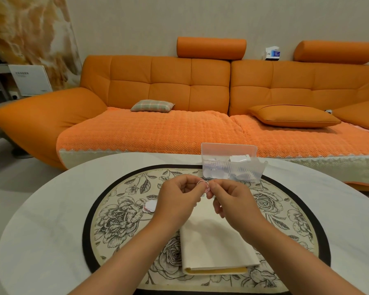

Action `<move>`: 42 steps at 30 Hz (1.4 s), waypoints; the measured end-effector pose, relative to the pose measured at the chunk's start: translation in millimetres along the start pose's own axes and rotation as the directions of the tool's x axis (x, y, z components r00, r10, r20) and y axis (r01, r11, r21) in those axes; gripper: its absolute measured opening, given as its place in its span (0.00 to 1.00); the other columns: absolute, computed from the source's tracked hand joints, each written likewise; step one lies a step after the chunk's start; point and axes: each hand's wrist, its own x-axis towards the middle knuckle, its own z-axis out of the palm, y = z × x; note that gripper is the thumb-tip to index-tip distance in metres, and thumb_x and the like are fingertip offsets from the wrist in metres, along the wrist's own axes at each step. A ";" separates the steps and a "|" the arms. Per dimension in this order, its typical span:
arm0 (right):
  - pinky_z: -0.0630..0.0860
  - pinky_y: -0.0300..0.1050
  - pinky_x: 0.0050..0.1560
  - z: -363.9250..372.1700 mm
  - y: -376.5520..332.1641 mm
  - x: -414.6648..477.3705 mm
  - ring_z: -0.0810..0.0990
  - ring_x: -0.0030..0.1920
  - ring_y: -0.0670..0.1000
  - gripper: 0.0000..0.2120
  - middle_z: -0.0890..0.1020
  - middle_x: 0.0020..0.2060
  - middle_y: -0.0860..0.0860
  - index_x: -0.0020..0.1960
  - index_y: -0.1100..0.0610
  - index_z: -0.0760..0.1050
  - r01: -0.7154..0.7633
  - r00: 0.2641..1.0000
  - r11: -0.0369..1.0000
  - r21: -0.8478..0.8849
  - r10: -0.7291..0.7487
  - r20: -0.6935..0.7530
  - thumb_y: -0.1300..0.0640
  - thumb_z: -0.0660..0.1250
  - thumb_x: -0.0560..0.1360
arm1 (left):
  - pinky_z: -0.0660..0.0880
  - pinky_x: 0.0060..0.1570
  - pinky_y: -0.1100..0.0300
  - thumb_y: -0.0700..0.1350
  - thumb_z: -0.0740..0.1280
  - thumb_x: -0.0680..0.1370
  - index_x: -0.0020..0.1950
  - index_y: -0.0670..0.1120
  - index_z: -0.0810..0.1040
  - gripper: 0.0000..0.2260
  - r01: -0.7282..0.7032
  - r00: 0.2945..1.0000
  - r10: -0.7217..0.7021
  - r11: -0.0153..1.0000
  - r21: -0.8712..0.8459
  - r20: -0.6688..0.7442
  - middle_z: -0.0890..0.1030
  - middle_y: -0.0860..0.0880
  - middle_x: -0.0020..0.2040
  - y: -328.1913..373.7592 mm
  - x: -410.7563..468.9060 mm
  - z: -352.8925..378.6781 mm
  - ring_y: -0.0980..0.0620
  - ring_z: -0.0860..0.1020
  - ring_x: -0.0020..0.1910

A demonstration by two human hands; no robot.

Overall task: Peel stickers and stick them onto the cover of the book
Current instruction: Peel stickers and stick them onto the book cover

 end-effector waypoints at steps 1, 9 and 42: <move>0.69 0.39 0.30 -0.4 0.4 0.0 0.71 0.27 0.48 0.15 0.77 0.27 0.49 0.37 0.56 0.81 0.016 1.000 0.999 -0.038 -0.017 -0.013 0.56 0.64 0.82 | 0.80 0.42 0.57 0.44 0.75 0.74 0.43 0.52 0.84 0.03 -0.031 0.999 0.032 0.999 0.041 -0.016 0.85 0.53 0.38 -1.7 -0.5 -0.3 0.55 0.81 0.37; 0.65 0.34 0.31 -3.7 8.0 -0.9 0.74 0.30 0.42 0.07 0.77 0.27 0.36 0.44 0.47 0.82 0.205 0.962 0.881 -0.426 -0.262 -0.078 0.52 0.68 0.79 | 0.81 0.41 0.53 0.47 0.75 0.73 0.40 0.54 0.82 0.04 -0.154 0.987 0.159 0.960 0.235 -0.002 0.83 0.57 0.36 -5.4 -0.9 0.0 0.55 0.81 0.37; 0.72 0.43 0.29 -2.1 -9.9 -4.1 0.74 0.29 0.49 0.08 0.85 0.37 0.50 0.42 0.58 0.84 -0.063 0.998 0.997 0.052 0.064 -0.001 0.57 0.69 0.77 | 0.75 0.30 0.59 0.39 0.65 0.81 0.41 0.45 0.77 0.08 -0.030 0.978 0.024 0.999 0.027 0.207 0.78 0.57 0.32 -5.9 0.9 2.8 0.55 0.75 0.32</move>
